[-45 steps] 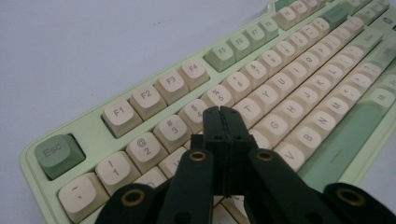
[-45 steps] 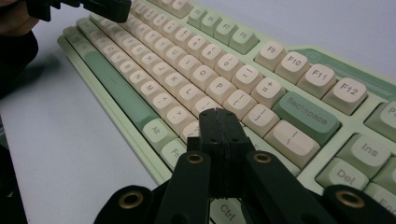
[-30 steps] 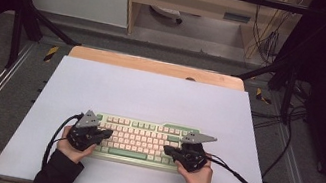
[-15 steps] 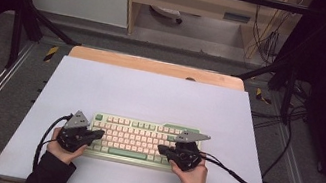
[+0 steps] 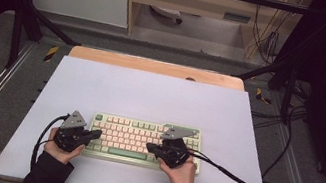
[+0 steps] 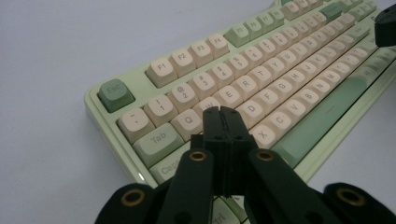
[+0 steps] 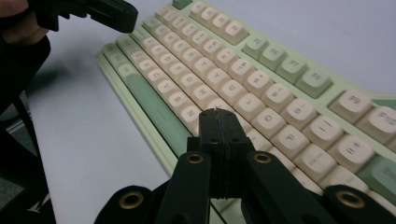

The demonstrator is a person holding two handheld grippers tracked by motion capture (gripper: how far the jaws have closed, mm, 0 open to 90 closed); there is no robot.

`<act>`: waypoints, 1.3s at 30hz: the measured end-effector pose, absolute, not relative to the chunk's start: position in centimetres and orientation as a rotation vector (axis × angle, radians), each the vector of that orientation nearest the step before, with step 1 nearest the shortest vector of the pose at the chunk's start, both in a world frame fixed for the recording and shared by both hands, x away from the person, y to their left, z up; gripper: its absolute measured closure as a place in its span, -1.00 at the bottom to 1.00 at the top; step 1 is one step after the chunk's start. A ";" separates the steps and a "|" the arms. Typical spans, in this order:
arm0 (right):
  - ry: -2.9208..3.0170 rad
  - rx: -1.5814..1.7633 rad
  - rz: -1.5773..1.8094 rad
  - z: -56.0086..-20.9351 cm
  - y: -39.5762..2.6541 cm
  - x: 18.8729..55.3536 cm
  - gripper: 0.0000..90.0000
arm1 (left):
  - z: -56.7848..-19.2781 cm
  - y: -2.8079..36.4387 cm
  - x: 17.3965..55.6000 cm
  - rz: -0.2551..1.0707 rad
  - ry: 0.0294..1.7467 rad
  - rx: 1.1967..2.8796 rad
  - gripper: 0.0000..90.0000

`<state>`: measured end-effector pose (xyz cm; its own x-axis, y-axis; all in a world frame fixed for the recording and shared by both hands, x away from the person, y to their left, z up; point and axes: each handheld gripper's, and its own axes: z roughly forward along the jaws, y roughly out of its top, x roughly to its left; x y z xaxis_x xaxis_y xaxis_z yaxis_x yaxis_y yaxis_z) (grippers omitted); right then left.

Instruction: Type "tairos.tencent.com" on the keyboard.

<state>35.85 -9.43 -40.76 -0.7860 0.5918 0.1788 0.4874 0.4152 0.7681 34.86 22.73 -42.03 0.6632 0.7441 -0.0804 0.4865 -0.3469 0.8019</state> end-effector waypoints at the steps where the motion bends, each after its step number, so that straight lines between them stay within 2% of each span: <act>1: 2.541 0.964 1.313 -40.8 -9.1 35.9 1.00 | -42.0 22.7 34.9 0.378 0.952 2.017 1.00; 17: 2.590 0.951 1.282 -42.3 -5.7 36.7 1.00 | -42.1 22.7 34.9 0.376 0.948 2.019 1.00; 39: 2.607 0.949 1.251 -43.0 -5.3 36.8 1.00 | -42.1 22.7 35.0 0.376 0.946 2.016 1.00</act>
